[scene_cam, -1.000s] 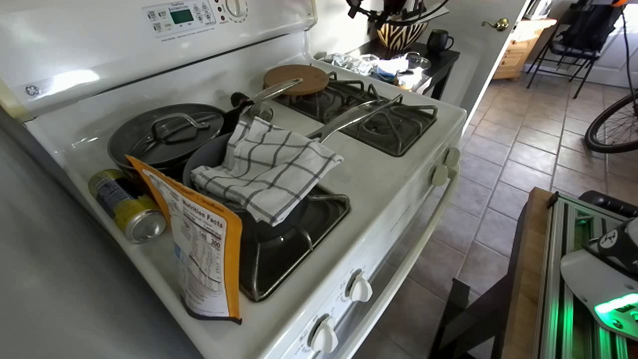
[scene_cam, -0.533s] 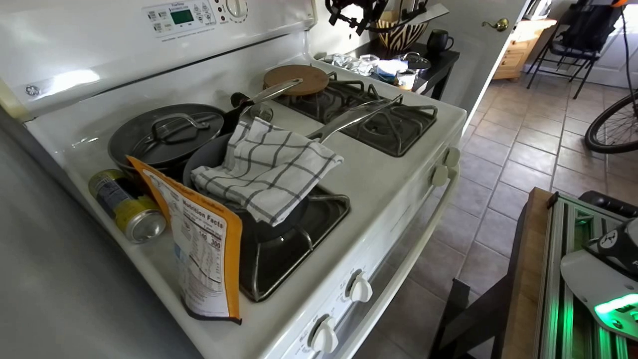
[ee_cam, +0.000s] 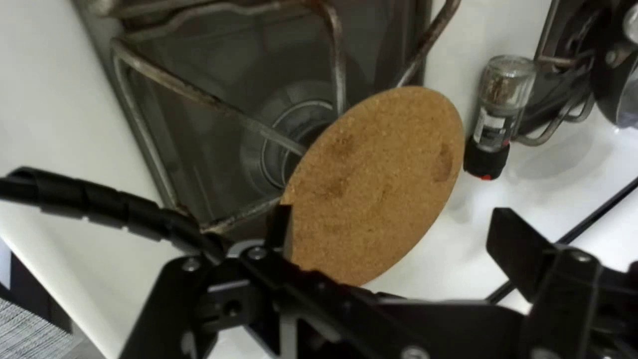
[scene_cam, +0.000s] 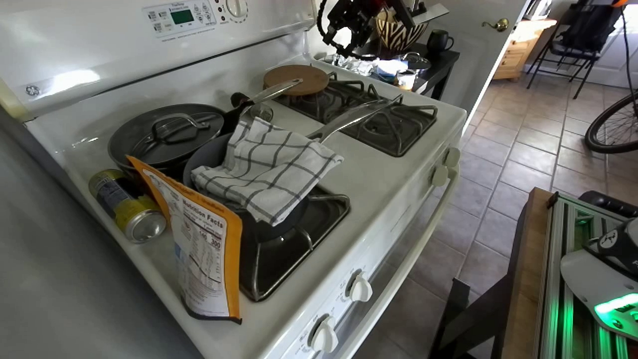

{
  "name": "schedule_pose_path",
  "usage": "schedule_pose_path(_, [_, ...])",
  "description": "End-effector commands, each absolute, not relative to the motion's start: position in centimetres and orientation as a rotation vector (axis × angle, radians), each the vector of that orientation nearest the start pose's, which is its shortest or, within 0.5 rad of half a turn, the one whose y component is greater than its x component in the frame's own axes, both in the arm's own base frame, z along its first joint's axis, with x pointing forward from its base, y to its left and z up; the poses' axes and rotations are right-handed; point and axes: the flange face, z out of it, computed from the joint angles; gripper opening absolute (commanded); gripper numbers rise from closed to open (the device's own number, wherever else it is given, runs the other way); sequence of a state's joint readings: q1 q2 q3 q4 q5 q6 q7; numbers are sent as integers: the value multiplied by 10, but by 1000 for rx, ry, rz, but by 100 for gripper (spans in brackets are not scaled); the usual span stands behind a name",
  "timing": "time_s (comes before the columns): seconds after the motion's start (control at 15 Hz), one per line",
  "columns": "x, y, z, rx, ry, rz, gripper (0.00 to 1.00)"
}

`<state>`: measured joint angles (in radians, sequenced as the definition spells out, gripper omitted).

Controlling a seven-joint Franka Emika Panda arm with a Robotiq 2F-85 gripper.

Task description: Place the wooden mat on the pot

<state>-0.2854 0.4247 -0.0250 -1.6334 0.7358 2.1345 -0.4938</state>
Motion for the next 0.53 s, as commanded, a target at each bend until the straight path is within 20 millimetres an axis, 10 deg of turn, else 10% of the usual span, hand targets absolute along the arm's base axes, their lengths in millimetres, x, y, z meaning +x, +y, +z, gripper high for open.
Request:
schedule_pose_path(0.0, [657, -209, 382, -2580, 134, -366, 100])
schedule_pose_path(0.47, [660, -225, 386, -2604, 159, -464, 100])
